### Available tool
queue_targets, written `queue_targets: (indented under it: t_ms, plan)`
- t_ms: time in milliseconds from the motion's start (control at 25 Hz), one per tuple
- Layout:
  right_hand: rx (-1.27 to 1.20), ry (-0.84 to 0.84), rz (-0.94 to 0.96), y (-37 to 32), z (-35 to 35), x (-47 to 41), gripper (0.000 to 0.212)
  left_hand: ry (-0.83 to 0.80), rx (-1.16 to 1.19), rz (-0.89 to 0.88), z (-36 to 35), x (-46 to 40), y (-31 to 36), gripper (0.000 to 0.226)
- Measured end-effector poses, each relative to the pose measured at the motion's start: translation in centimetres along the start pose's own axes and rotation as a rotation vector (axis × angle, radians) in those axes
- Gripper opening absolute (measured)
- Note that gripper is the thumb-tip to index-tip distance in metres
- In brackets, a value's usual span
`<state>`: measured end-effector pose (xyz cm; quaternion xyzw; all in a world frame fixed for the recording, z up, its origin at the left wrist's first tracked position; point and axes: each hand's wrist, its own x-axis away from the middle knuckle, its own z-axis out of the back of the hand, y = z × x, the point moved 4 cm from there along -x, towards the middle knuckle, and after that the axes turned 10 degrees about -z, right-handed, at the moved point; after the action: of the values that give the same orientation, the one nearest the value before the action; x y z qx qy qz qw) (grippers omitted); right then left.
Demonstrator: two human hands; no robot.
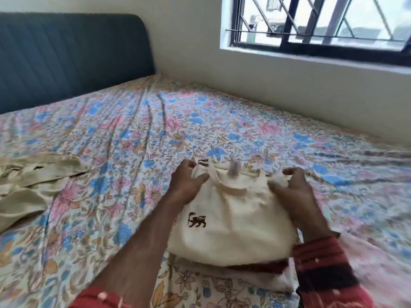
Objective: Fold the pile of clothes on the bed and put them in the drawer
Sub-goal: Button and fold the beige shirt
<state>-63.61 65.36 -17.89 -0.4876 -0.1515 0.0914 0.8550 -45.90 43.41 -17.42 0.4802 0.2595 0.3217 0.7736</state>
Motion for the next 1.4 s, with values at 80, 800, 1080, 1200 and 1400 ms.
queue_targets:
  t_ms: [80, 800, 1080, 1200, 1400]
  plan:
    - [0.09, 0.011, -0.019, 0.3, -0.1, -0.2, 0.046, 0.035, -0.114, -0.034, -0.4, 0.2, -1.4, 0.048]
    - [0.502, -0.473, 0.69, -14.4, -30.3, 18.9, 0.033, 0.497, -0.172, 0.131, 25.4, 8.0, -11.7, 0.028]
    - [0.536, -0.689, 0.953, -20.8, -47.1, 25.8, 0.033, 0.725, -0.139, 0.275, 37.1, 11.9, -18.9, 0.031]
    - [0.584, -0.813, 0.921, -22.2, -53.2, 25.4, 0.06, 0.756, -0.086, 0.329, 39.2, 12.1, -20.7, 0.027]
    - [0.74, -1.119, 0.979, -17.2, -54.6, 29.0, 0.022, 0.789, -0.188, 0.414, 40.3, 12.2, -22.8, 0.023]
